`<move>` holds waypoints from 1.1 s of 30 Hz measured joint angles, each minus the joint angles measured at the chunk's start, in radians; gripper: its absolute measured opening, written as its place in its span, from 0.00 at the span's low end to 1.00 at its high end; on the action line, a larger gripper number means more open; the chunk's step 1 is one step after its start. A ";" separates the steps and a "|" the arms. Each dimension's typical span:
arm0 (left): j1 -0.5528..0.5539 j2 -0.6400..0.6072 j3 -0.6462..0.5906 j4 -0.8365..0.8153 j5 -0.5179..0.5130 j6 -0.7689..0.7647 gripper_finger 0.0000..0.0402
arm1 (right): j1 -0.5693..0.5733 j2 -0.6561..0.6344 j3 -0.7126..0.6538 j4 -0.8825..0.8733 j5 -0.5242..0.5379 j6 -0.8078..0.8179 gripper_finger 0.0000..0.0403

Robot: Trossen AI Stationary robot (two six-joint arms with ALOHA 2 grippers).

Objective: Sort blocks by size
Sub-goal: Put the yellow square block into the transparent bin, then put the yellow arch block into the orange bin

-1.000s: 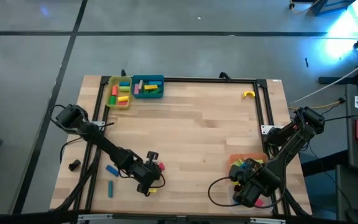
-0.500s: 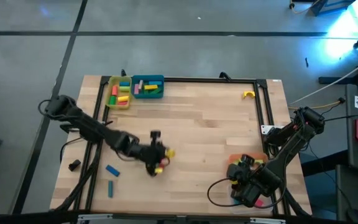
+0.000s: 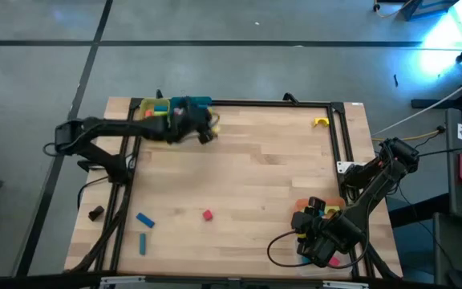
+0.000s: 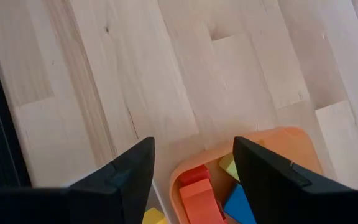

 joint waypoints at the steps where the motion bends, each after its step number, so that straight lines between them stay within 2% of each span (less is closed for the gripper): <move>1: 0.047 0.005 0.000 -0.003 0.038 -0.003 0.32 | 0.000 0.000 0.000 0.000 0.000 0.000 0.55; 4: 0.172 0.022 0.000 0.000 0.138 -0.024 0.32 | -0.008 0.000 0.000 -0.004 0.000 -0.022 0.55; 7: 0.263 0.045 0.000 -0.002 0.185 -0.025 0.32 | -0.041 0.000 0.000 -0.023 -0.009 -0.056 0.55; 14: 0.358 0.099 0.000 0.002 0.266 -0.061 0.33 | -0.229 0.000 0.000 -0.182 -0.010 -0.223 0.55; 21: 0.368 0.178 0.000 0.004 0.269 -0.086 0.40 | -0.549 0.000 0.000 -0.326 0.000 -0.452 0.55; 27: 0.367 0.207 0.000 -0.002 0.269 -0.108 0.47 | -0.881 0.000 0.000 -0.311 0.000 -0.755 0.55; 33: 0.363 0.190 0.000 0.000 0.270 -0.119 0.49 | -1.203 0.000 0.000 -0.275 -0.007 -1.073 0.55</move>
